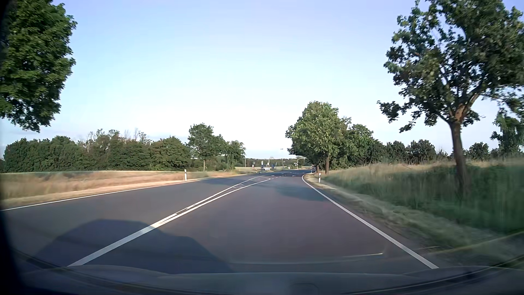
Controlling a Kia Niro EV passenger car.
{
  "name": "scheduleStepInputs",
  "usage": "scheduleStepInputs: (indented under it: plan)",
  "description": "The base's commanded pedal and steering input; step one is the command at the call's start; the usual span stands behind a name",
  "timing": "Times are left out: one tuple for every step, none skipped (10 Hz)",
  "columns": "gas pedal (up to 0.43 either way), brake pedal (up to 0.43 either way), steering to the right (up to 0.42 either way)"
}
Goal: Follow the waypoints while adhering to traffic rules and regulations
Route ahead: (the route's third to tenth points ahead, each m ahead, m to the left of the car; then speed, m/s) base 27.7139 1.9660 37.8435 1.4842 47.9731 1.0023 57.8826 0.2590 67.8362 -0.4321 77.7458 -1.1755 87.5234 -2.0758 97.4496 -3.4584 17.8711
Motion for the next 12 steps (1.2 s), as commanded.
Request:
scheduleStepInputs:
  plan:
    - [0.039, 0.024, 0.007]
    - [0.039, 0.024, 0.007]
    - [0.039, 0.024, 0.007]
    - [0.039, 0.024, 0.007]
    - [0.039, 0.024, 0.007]
    - [0.039, 0.024, 0.007]
    - [0.039, 0.024, 0.007]
    - [0.039, 0.024, 0.007]
    - [0.039, 0.024, 0.007]
    - [0.039, 0.024, 0.007]
    - [0.039, 0.024, 0.007]
    - [0.039, 0.024, 0.007]
